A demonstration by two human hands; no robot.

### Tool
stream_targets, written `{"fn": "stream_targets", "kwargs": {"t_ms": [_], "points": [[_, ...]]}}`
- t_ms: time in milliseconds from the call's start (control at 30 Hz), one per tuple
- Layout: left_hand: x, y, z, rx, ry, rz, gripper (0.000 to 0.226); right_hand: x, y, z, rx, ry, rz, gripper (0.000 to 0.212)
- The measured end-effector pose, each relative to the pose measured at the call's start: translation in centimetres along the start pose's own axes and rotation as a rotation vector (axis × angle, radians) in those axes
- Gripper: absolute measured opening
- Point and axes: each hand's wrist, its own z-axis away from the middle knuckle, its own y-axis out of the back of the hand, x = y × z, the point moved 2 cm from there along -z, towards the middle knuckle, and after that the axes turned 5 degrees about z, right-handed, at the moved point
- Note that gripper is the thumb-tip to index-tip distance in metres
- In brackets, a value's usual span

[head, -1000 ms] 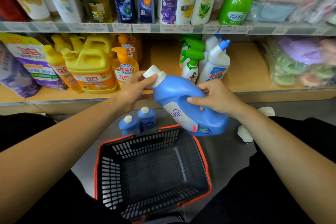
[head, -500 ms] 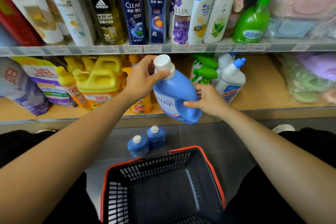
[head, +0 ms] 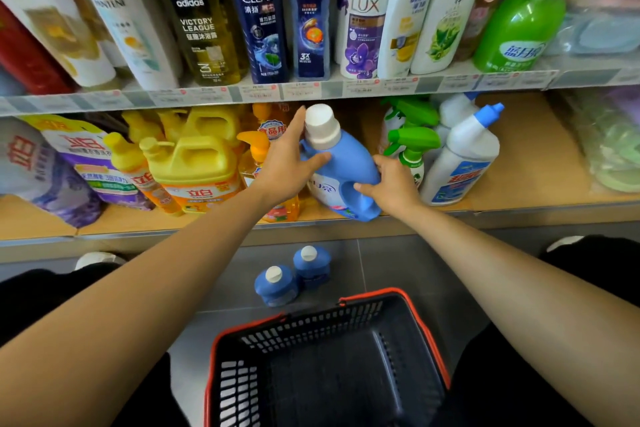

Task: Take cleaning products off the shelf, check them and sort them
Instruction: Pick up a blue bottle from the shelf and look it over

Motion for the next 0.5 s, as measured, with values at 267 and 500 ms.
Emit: {"fn": "stream_targets", "kwargs": {"t_ms": [267, 500], "points": [[-2.0, 0.6, 5.1, 0.051, -0.056, -0.161, 0.059, 0.0, -0.3, 0.1, 0.009, -0.017, 0.079, 0.041], [-8.7, 0.9, 9.7, -0.260, 0.267, -0.278, 0.028, -0.5, -0.7, 0.0, 0.057, -0.089, -0.001, 0.061]]}}
